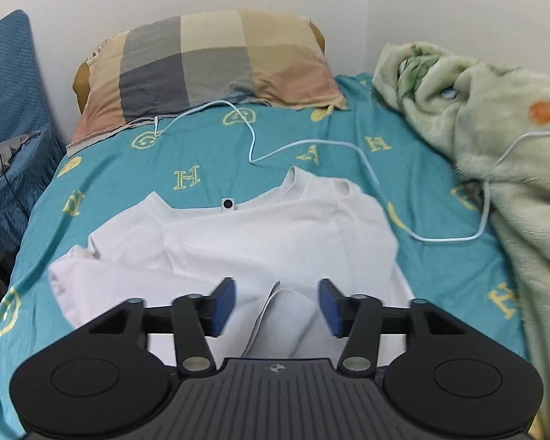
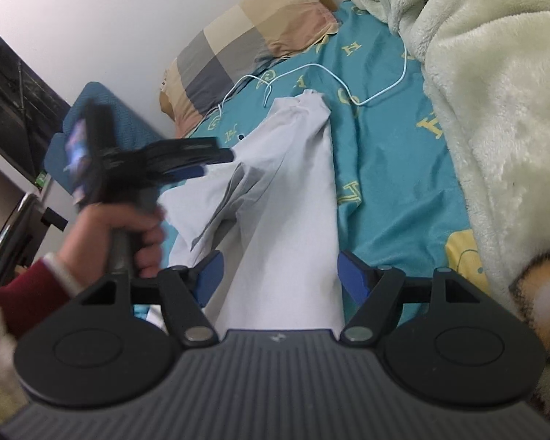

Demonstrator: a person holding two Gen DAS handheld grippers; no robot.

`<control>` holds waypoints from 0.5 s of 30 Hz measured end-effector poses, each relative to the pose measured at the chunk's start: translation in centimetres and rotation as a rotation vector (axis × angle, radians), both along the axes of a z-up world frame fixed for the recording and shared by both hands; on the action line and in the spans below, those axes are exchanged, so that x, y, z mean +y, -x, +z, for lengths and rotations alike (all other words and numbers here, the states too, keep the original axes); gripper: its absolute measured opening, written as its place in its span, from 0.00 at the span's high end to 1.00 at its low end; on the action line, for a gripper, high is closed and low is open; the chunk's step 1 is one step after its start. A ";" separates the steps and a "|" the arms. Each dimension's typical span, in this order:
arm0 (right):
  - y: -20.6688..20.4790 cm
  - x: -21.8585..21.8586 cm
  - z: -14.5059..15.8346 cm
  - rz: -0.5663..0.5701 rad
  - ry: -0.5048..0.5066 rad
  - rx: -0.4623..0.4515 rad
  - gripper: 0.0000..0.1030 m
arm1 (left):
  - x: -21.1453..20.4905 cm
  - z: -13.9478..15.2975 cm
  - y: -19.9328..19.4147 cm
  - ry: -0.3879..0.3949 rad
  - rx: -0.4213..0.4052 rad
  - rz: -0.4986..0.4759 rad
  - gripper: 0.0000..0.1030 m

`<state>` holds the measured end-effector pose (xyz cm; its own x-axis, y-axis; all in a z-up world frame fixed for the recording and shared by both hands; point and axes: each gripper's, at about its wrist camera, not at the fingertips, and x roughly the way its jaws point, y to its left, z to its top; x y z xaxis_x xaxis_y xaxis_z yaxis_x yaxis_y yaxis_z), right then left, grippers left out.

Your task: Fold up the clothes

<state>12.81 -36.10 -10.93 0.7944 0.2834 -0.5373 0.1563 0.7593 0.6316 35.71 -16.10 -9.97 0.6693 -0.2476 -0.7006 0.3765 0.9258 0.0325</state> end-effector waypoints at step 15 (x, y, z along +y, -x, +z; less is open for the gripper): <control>1.3 4.2 2.0 0.156 0.184 -0.092 0.30 | 13.2 3.2 25.0 0.090 -0.010 0.121 0.28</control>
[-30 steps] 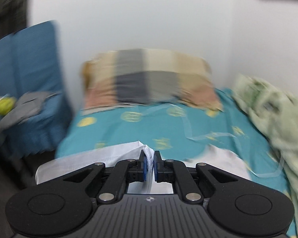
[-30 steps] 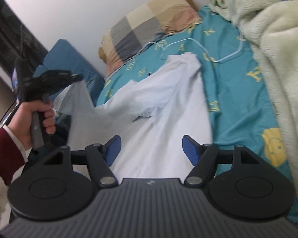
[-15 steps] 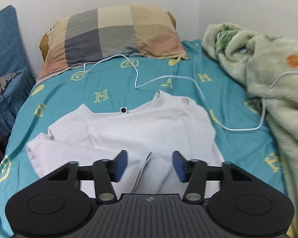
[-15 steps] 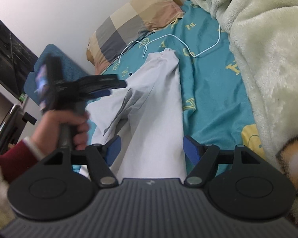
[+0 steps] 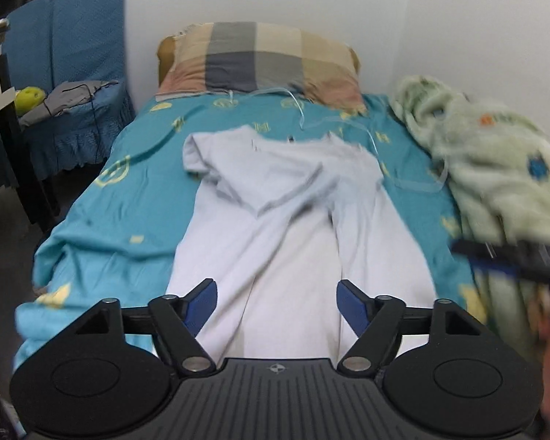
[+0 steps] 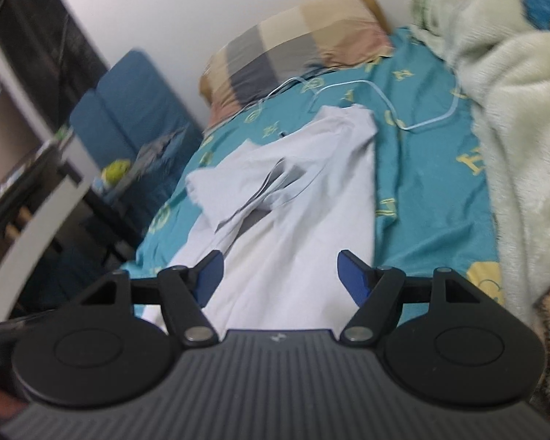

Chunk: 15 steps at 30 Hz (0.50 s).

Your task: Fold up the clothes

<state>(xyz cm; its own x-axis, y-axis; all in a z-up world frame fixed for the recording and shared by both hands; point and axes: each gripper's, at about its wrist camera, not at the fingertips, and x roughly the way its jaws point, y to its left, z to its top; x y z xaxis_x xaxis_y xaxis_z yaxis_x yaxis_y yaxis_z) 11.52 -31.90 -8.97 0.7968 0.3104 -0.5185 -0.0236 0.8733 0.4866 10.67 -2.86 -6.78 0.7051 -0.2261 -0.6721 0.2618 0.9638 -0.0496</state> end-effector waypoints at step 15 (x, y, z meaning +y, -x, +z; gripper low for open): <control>-12.2 12.3 1.1 0.256 0.297 -0.030 0.32 | 7.1 -1.7 -0.6 0.166 -0.080 0.017 0.28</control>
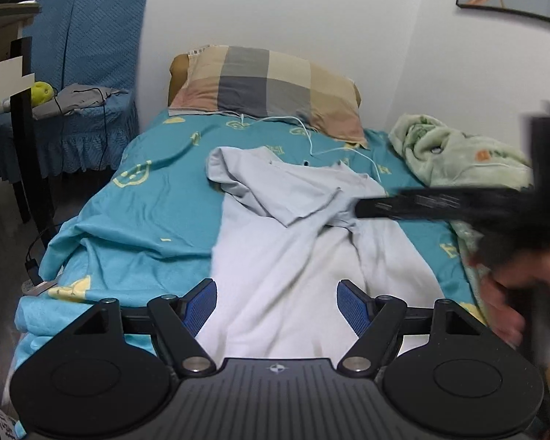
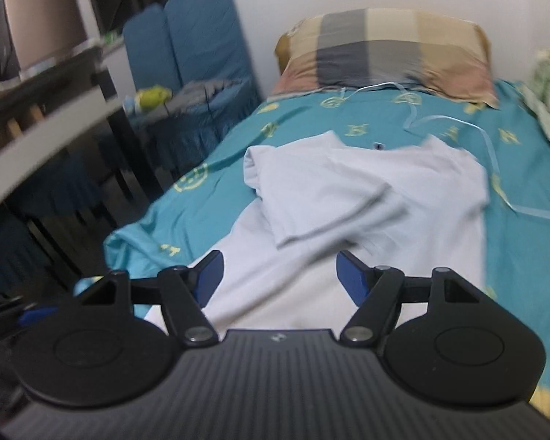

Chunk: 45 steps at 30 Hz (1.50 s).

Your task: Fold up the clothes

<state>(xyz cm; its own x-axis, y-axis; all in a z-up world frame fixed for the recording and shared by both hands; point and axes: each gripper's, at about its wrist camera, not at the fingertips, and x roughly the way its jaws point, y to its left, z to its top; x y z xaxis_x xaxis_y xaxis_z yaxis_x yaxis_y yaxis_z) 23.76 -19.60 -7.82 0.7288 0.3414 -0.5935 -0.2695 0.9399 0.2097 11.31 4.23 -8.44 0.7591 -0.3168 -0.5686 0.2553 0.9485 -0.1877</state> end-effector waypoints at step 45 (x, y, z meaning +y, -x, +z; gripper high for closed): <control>-20.8 -7.8 -5.4 -0.517 -0.052 0.016 0.57 | 1.2 -5.1 -3.1 0.074 0.112 -0.024 0.28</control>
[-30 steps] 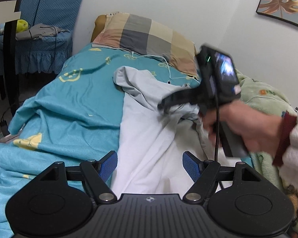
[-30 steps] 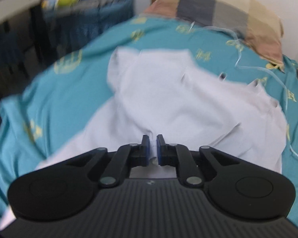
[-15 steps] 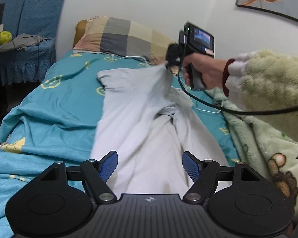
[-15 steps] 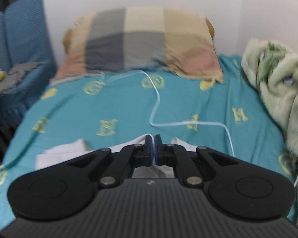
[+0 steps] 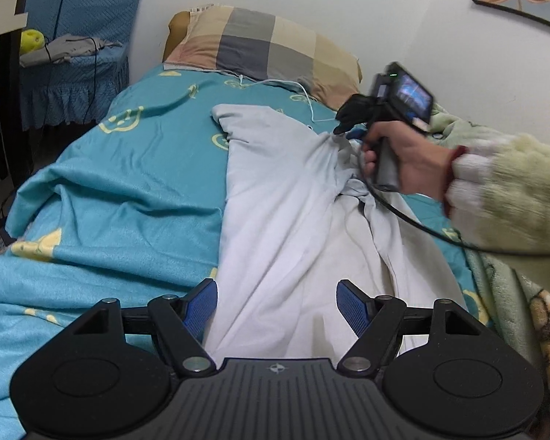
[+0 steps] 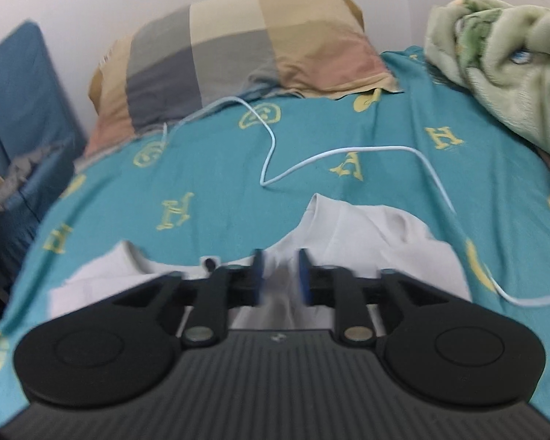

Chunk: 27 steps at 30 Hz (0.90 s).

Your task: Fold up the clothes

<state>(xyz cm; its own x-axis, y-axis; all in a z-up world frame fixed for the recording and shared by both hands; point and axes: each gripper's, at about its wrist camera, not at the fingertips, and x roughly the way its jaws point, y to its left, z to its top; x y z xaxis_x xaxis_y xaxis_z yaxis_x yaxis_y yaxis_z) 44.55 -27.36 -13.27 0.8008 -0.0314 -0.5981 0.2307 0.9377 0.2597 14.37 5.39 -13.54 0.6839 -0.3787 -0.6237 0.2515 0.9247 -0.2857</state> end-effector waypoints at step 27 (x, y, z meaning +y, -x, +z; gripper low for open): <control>45.6 2.0 10.0 0.189 -0.124 -0.079 0.39 | 1.3 6.0 7.4 0.001 -0.067 0.071 0.26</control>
<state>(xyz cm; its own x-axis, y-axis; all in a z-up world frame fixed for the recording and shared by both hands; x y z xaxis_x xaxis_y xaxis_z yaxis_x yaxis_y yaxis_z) -1.06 -25.36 -3.25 0.8298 0.1935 -0.5234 0.0287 0.9219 0.3863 7.02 6.66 -7.57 0.7494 -0.3289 -0.5747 0.2043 0.9404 -0.2717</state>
